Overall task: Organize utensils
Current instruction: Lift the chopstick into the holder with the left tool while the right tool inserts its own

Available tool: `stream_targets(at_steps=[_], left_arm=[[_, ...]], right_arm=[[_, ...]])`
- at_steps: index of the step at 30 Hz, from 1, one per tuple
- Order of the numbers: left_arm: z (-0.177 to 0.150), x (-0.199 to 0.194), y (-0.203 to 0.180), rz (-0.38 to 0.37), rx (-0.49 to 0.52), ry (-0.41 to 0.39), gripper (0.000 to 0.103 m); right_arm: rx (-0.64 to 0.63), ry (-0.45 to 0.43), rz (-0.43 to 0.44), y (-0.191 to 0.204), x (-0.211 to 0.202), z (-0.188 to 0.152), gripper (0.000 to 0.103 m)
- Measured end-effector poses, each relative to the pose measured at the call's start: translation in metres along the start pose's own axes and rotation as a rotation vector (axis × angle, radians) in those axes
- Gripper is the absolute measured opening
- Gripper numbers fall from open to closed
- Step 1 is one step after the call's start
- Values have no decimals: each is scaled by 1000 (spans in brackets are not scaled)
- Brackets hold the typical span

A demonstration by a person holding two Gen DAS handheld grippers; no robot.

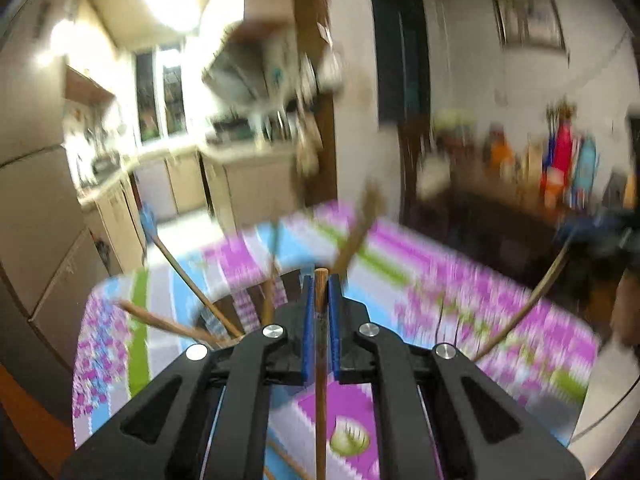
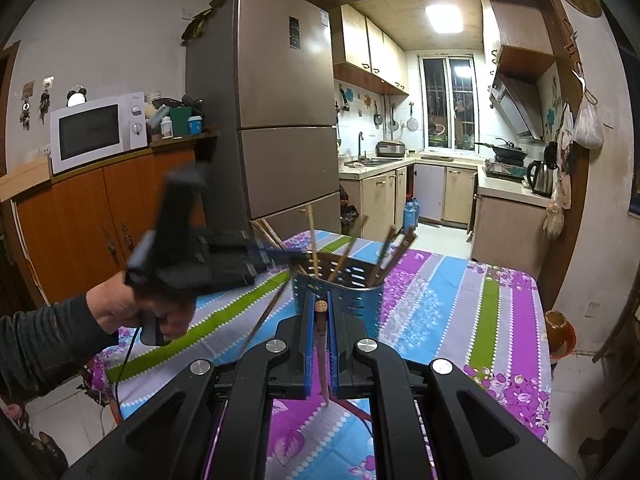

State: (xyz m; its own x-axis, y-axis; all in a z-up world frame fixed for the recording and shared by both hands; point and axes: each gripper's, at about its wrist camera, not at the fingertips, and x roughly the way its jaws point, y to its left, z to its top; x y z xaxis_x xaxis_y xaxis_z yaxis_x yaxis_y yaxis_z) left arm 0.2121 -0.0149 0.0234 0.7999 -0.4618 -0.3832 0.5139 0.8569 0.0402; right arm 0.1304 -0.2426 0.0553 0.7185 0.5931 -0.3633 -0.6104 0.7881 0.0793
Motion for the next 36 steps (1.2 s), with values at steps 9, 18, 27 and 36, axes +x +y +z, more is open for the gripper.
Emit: stream_targets(at_steps=[9,18,27,36], left_arm=[[0,-55,7,45,-76,-214,5],[5,-76,0,34,-60,-257,5],[37,-108,-1,54,-77,-389,5],[74,-132,-2,93,-74,-502,5]], right_arm=[[-11,7,-12,22,0,13,7],[3,-1,-17,32,5,35,7],[-35,-80,-60,38,-15,90,7],[-42,-174,-130,29,-22,151,7]])
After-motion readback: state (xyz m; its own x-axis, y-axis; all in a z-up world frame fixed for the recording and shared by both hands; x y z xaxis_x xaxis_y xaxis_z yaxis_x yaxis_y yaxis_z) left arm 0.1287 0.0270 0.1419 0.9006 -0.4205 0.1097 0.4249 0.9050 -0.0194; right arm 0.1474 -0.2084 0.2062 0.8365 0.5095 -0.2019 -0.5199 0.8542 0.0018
